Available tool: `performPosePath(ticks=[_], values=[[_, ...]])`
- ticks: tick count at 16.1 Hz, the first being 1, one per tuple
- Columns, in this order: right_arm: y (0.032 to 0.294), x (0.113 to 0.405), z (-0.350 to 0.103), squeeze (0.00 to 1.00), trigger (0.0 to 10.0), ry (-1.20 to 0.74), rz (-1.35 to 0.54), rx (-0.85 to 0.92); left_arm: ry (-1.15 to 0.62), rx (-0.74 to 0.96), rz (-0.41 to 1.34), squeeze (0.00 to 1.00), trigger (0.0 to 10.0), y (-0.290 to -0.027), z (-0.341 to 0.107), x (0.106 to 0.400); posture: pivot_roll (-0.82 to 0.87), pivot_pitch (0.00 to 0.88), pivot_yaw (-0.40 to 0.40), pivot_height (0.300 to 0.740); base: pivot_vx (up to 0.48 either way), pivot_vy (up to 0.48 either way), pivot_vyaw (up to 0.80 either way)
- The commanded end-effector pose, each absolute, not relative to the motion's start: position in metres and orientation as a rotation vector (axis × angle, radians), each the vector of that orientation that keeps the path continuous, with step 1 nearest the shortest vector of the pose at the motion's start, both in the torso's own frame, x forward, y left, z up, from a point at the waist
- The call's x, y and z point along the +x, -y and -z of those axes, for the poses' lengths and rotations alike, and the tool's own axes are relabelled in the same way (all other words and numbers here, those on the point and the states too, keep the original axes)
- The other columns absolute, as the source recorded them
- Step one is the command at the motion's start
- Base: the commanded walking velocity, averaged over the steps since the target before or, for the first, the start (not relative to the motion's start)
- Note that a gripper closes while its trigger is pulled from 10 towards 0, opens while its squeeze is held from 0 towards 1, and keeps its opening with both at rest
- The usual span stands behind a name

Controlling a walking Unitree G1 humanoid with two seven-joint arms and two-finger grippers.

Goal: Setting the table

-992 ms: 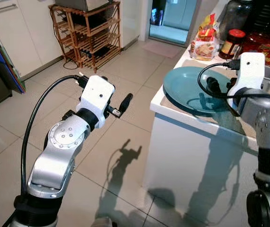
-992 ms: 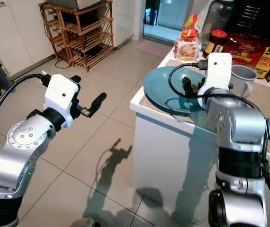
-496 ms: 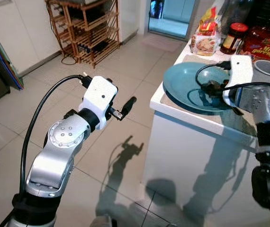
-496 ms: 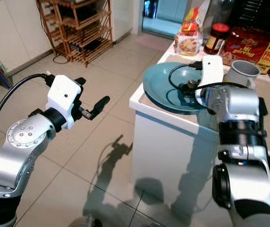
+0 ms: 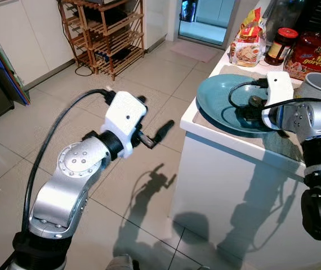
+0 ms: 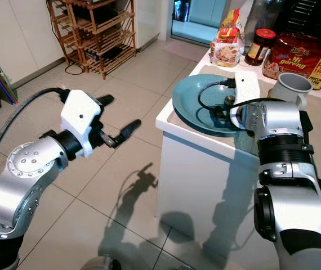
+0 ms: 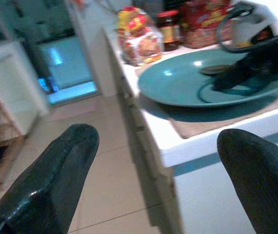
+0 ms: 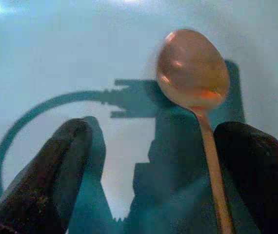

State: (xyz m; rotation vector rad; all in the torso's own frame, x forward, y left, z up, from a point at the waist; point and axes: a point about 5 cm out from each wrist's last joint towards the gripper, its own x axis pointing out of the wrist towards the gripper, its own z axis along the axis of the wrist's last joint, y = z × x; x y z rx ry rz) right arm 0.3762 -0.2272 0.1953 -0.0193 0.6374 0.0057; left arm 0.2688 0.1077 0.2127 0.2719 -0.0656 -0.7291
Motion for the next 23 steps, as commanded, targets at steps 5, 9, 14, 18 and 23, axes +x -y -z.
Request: performPosePath(ticks=[5, 9, 14, 18, 23], values=[[0.2333, 0.3791, -0.1995, 0.00, 8.2, -0.657, 0.005, -0.030, 0.044, 0.251, 0.915, 0.00, 10.0, -0.0953, -0.2136, 0.2504, 0.15, 0.055, -0.026, 0.740, 0.000, 0.000, 0.00], [0.2333, 0.3794, -0.1989, 0.00, 0.0, -0.671, -0.008, -0.035, 0.034, 0.260, 0.919, 0.00, 10.0, -0.0981, -0.2136, 0.2495, 0.15, 0.056, -0.025, 0.740, 0.000, 0.000, 0.00], [0.2309, 0.3800, -0.2020, 0.00, 0.0, -0.671, -0.042, -0.030, 0.026, 0.268, 0.927, 0.00, 10.0, -0.0980, -0.2132, 0.2499, 0.15, 0.052, -0.023, 0.740, 0.000, 0.000, 0.00], [0.2288, 0.3797, -0.2016, 0.00, 0.0, -0.679, -0.062, -0.036, 0.022, 0.273, 0.929, 0.00, 10.0, -0.0977, -0.2132, 0.2504, 0.15, 0.053, -0.023, 0.740, 0.000, 0.000, 0.00], [0.2295, 0.3781, -0.1983, 0.00, 0.0, -0.696, -0.071, -0.049, 0.023, 0.277, 0.933, 0.00, 10.0, -0.0973, -0.2131, 0.2502, 0.15, 0.046, -0.024, 0.740, 0.000, 0.000, 0.00]])
